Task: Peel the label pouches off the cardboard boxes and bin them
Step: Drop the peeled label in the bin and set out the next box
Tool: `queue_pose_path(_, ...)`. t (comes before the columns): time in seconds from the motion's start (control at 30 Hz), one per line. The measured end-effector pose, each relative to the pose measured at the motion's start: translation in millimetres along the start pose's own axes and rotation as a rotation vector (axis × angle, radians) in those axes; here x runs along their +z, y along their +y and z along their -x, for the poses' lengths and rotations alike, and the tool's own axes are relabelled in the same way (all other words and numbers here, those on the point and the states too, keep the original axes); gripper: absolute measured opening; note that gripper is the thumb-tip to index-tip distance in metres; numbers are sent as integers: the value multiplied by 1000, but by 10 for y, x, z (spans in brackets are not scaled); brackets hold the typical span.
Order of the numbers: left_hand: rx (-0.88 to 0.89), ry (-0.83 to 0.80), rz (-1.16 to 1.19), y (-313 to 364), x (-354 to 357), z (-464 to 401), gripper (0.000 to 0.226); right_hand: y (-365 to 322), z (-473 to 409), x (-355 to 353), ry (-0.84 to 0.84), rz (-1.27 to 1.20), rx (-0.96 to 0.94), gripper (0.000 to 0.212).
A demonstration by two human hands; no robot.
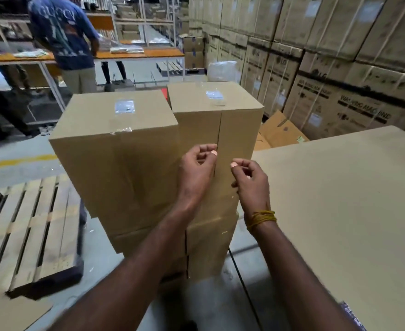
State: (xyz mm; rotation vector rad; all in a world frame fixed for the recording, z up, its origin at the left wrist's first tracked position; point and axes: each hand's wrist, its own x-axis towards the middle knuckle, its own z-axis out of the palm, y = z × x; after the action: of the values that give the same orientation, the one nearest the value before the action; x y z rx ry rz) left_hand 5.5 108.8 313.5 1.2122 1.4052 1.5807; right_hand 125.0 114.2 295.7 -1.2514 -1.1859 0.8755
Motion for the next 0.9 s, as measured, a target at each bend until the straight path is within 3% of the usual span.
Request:
queue_pose_path(0.2,273,29,-138,331,71,-816,20,-263,-818,297,81,55,-182,6)
queue_pose_path(0.33,402,118,-593,420,82,-1314,29,-409,-1292,403,139,115,-326,7)
queue_pose_path(0.5,187,29,-927,414,34,-1722,50,-344,-1740,474,230,389,-427,15)
queue_pose_path(0.63,69,-61,-1020,425,96,-1891,61,-335,-1963,502,254,690,-371,20)
queue_pose_path(0.9,-91,-90,-1042,447,207,-2154,68,-409,-2244,460,-4,858,-188,35)
